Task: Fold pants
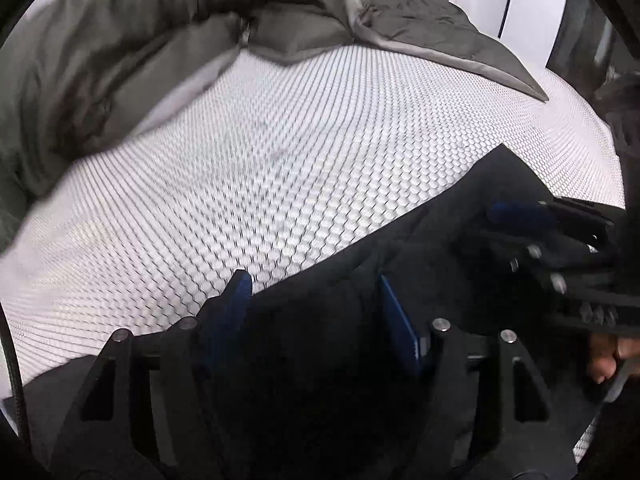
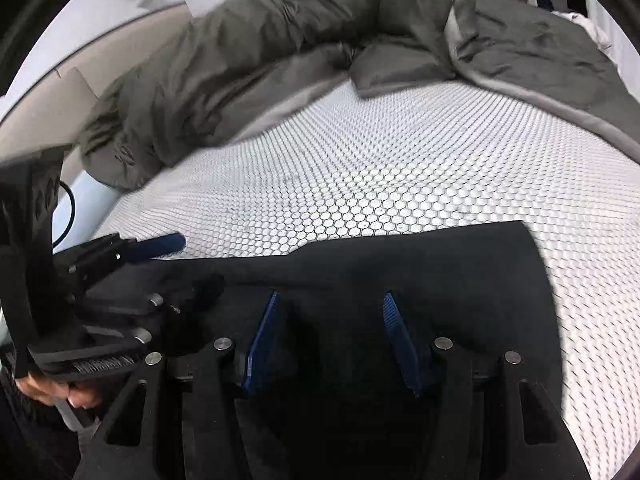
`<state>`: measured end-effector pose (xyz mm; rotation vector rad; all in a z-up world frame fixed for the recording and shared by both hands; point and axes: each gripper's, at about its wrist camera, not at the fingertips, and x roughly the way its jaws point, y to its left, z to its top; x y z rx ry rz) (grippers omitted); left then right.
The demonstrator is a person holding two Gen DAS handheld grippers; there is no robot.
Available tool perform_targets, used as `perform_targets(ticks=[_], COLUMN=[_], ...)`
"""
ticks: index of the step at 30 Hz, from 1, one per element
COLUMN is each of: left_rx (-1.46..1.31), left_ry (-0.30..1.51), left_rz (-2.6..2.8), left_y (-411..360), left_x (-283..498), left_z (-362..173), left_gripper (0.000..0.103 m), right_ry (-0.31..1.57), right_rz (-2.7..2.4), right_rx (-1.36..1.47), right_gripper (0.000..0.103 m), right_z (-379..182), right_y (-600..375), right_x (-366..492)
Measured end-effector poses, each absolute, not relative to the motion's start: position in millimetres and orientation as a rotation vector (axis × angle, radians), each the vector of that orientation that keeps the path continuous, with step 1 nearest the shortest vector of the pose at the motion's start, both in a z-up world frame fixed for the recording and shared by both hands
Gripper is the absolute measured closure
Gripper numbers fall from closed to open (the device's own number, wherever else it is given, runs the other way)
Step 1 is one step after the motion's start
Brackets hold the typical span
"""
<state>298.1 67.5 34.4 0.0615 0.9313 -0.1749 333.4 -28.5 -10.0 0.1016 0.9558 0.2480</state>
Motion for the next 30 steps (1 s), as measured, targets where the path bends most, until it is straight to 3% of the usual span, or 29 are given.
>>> perform_targets(ticks=[7,11,14,20,24,30], left_rx=[-0.010,0.033,0.007,0.174,0.079,-0.013], left_ry=[0.931,0.857,0.804,0.891,0.909,0.791], left_rz=[-0.188,-0.190,-0.245,-0.229,-0.170,-0.208], left_y=[83.9,70.7,54.5,9.2,22.7,17.7], left_x=[296.5,255.9,215.5,173.0,160.1,102.4], left_z=[35.0,65.3,77.8,35.6,25.3,54.5], left_gripper=[0.038,0.037,0.026,0.025,0.022,0.023], right_ry=[0.958,0.917,0.861,1.022,0.976,0.888], right_rz=[-0.076,-0.007,0.097,0.221,0.113,0.137], right_rx=[0.018,0.085,0.096,-0.082,-0.212,-0.037], right_gripper=[0.051,0.051,0.050,0.048,0.048,0.048], right_z=[-10.5,14.4,32.5,-10.4,-10.0,18.0], right_y=[-86.5,-106.2,-93.9,-33.0,-45.9,-110.5], right_x=[332.6,301.7,268.7,233.7,204.6,145.6])
